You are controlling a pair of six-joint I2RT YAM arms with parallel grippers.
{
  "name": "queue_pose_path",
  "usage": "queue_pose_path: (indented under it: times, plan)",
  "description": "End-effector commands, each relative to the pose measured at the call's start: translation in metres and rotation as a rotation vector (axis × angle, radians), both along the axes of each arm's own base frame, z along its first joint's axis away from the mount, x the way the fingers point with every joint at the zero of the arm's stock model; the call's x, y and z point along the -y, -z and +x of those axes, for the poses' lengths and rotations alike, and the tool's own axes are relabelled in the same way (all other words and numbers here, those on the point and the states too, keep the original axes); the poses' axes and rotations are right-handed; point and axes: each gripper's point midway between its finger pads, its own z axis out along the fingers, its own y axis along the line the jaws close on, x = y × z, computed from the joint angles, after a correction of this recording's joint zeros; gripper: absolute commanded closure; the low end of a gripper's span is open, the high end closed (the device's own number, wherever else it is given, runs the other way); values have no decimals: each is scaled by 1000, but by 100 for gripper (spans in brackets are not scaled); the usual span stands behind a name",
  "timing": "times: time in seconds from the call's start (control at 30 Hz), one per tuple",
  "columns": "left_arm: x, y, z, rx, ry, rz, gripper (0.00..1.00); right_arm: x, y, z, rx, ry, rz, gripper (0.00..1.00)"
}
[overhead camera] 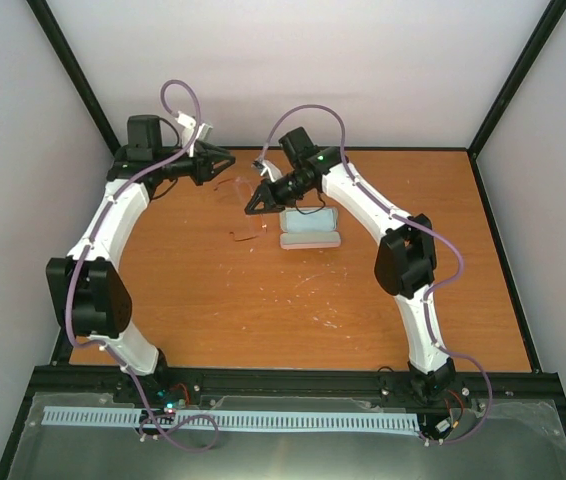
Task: Organize the sunglasses
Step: Fold the sunglasses.
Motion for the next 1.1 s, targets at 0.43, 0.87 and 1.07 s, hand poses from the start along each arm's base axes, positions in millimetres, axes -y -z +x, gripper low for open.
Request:
queue_pose_path:
  times: [0.43,0.87,1.07]
  plan:
    - [71,35,-71,-49,130,48,72,3,-116,25,77,62,295,97]
    - [23,-90,-5,240,-18,-22,90,79,-11,71,-47,285,47,97]
    - [70,-77,-65,197,250,-68,99,80,-24,107,-56,327,79,97]
